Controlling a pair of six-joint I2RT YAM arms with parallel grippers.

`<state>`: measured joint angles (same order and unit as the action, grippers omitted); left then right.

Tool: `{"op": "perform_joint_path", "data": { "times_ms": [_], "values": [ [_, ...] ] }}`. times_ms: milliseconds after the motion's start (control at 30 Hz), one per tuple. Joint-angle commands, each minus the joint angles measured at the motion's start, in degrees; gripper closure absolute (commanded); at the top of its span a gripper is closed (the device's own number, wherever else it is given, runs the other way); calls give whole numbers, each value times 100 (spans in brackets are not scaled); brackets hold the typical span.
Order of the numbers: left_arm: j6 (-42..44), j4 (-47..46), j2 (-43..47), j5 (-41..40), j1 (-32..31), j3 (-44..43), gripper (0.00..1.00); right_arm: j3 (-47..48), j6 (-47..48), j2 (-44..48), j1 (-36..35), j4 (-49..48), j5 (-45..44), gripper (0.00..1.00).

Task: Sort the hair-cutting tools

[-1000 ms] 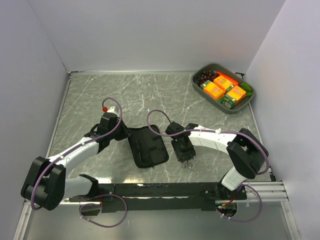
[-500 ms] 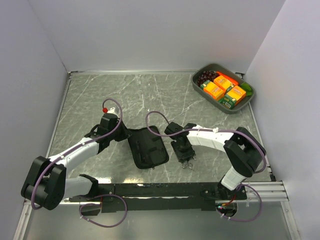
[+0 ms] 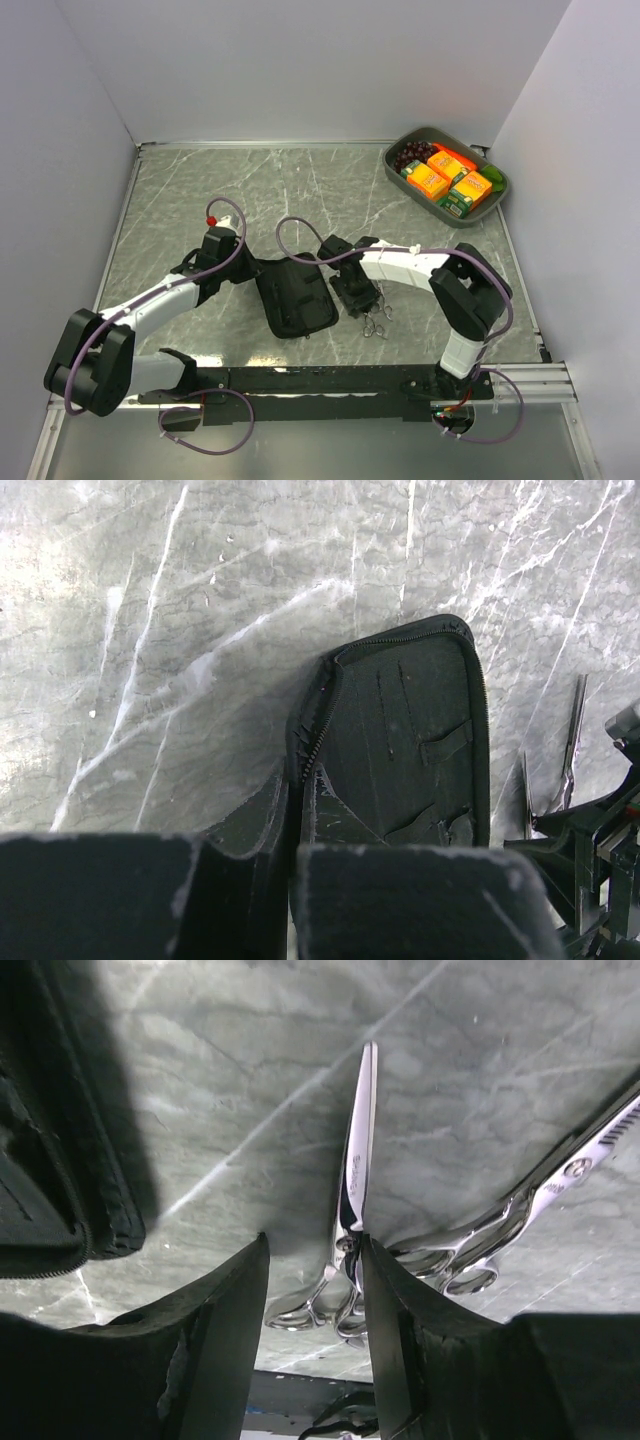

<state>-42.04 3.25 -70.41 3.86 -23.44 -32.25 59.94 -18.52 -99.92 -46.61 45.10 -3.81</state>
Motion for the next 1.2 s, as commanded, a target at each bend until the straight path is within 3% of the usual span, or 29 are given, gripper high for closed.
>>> {"op": "perform_joint_path", "data": {
  "times_ms": [0, 133, 233, 367, 667, 900, 1167],
  "values": [
    [91, -202, -87, 98, -3, -89, 99, -53, 59, -441, 29, -494, -410, 51],
    [91, -210, -104, 106, -3, -80, 99, -114, -11, -450, 29, -450, -383, 66],
    [82, -193, -96, 98, 6, -89, 99, -246, -151, -406, 38, -423, -348, 84],
    [82, -201, -78, 89, 6, -88, 99, -509, -292, -221, 29, -493, -208, 100],
    [65, -123, -8, -25, 6, -159, 99, 130, -178, 490, -164, 446, -454, 100],
    [-172, 141, 36, -271, 6, -168, 99, 975, -55, 763, -507, 1220, 126, 100],
    [-752, 466, 282, -553, -3, -10, 99, 1248, -29, 457, -911, 1326, 1119, 100]
  ]
}}
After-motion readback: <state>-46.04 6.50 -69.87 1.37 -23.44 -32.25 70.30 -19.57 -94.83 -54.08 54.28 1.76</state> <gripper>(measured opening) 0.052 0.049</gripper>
